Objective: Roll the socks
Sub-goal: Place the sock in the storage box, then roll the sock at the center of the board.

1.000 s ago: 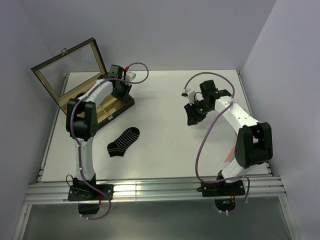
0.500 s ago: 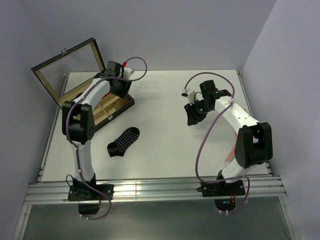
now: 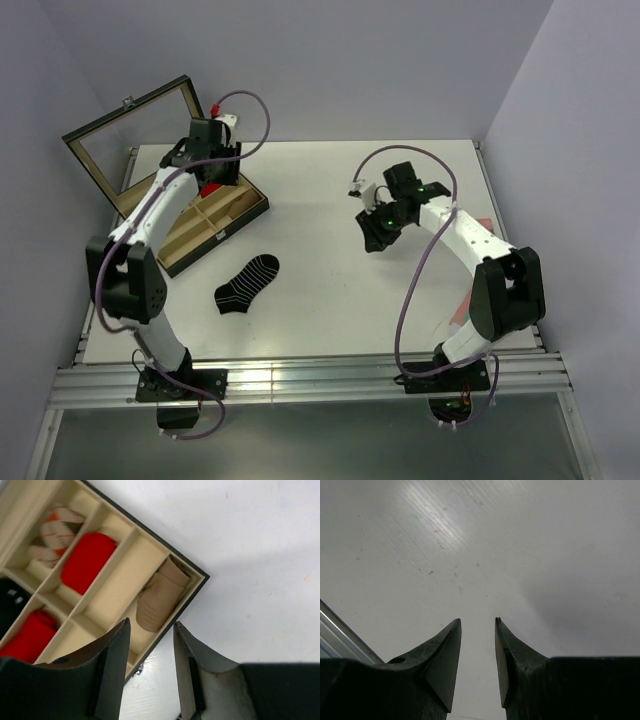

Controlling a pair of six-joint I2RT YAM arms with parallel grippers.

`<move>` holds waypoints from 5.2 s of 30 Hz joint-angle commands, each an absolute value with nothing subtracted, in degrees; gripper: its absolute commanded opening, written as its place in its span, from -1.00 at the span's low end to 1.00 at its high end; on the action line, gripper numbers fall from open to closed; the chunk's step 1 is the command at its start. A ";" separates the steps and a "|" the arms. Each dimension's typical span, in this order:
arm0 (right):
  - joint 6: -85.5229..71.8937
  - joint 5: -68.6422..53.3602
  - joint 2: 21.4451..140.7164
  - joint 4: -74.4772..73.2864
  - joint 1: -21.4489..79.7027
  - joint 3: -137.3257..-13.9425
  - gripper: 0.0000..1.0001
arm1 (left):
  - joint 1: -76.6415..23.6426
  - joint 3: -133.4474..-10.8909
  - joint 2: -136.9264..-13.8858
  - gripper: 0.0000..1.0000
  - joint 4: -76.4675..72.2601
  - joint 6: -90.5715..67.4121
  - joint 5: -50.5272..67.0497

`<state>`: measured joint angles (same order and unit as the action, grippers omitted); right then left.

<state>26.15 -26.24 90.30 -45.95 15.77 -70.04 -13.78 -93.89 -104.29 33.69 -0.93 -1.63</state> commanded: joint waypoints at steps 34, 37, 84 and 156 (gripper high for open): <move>16.61 -18.46 108.36 -0.36 62.31 -73.38 -0.22 | -15.73 -65.57 -45.88 -0.04 30.23 -33.57 -6.68; 16.43 -17.76 109.59 -0.26 63.89 -74.62 -0.22 | -15.73 -64.16 -44.30 -0.04 29.71 -34.28 -8.17; 23.81 -20.29 115.23 -18.17 63.29 -78.23 -0.55 | -15.73 -54.06 -45.53 -0.05 23.31 -35.42 -7.29; 40.17 -53.44 135.35 -75.85 37.18 -97.74 -0.58 | -61.43 -10.28 -70.66 -0.07 -47.37 -20.57 -4.05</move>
<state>40.21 -53.41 135.17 -74.19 37.54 -96.75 -60.90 -7.99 -69.49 -46.83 -22.20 -8.14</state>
